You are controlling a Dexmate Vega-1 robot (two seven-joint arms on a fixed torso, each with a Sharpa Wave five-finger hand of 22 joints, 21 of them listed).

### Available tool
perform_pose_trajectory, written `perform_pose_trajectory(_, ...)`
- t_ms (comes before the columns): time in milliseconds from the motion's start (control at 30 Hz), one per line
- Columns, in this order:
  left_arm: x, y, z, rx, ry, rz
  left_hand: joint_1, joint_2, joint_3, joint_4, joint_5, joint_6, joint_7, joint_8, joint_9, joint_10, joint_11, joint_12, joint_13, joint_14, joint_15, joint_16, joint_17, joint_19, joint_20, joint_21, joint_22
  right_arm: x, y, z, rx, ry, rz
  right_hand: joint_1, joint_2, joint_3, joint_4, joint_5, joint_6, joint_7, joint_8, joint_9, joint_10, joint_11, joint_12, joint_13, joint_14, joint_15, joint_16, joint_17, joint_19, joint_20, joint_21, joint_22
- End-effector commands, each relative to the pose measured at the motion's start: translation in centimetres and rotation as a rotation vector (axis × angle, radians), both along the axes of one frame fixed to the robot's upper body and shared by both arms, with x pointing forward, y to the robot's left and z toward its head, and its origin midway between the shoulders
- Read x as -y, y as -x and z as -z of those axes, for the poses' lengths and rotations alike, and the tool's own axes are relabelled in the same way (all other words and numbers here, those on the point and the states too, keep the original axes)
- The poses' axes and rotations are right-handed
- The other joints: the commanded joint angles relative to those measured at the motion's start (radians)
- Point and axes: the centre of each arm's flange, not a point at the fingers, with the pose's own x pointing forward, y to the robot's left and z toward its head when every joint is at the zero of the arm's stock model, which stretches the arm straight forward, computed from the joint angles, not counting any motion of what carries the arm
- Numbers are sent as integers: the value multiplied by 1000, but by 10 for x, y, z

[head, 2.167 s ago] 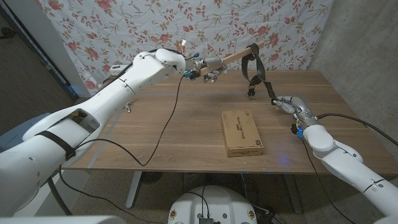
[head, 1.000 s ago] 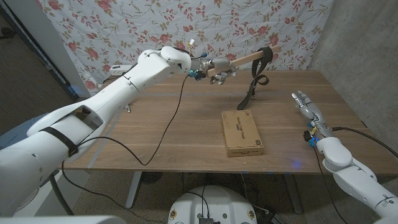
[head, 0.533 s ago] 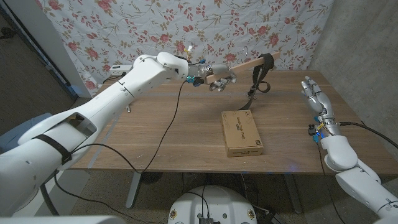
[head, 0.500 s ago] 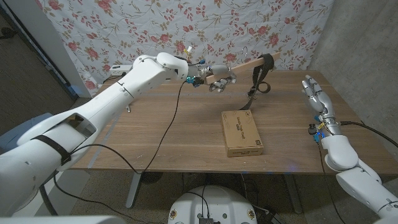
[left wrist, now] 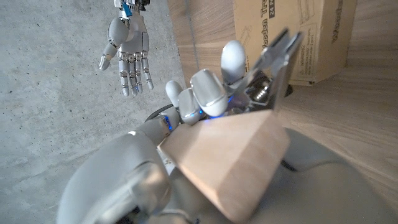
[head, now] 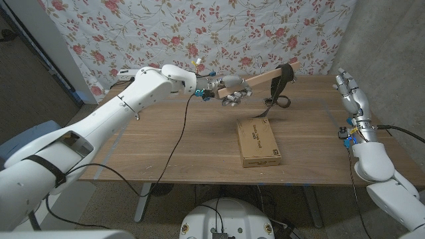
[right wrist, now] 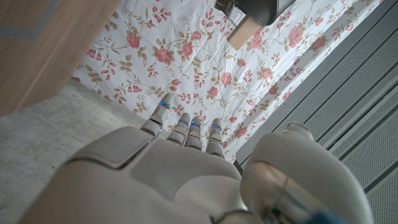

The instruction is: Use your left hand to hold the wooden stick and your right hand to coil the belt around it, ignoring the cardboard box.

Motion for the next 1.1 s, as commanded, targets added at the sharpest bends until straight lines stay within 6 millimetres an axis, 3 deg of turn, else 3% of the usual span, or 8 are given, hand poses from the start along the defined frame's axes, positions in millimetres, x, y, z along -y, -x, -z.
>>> perform_pose_trajectory(33, -3, 20, 29, -100, 17, 40, 9, 5, 8, -2, -4, 40, 46, 3, 2, 8, 0, 3, 6, 10, -5, 3, 2, 14, -27, 5, -1, 4, 32, -16, 88, 21, 51, -7, 0, -9, 2, -3, 14, -3, 4, 2, 17, 1, 7, -1, 10, -5, -2, -2, 13, 5, -3, 4)
perform_pose_trajectory(433, -1, 28, 61, -235, 105, 45, 15, 7, 11, -5, -7, 39, 54, 2, 3, 9, -1, 3, 6, 7, -5, 4, 1, 24, -28, 3, -15, 3, 39, -22, 128, 18, 78, -12, 4, -13, 5, -3, 34, -3, 6, 1, 31, -3, 7, -7, 23, -7, -2, -14, 25, 9, -8, 4)
perform_pose_trajectory(833, -4, 15, 108, -436, 192, -4, 27, 9, 18, -10, -14, 44, 62, -2, -1, 14, 1, 3, 6, 14, -5, 6, -5, 38, -28, 4, -28, -1, 40, -29, 148, 26, 82, -16, 8, -16, 7, -2, 44, -2, 5, 0, 41, -9, 5, -12, 37, -5, -2, -25, 30, 11, -16, 5)
perform_pose_trajectory(1100, -9, 11, 115, -522, 154, -106, 37, 11, 23, -16, -20, 43, 65, -6, -4, 16, 3, 3, 6, 13, -5, -1, -19, 46, -35, 2, -43, -3, 41, -31, 161, 23, 90, -16, 10, -17, 7, -1, 48, -2, 4, 0, 44, -12, 4, -15, 39, -4, -3, -31, 35, 13, -19, 5)
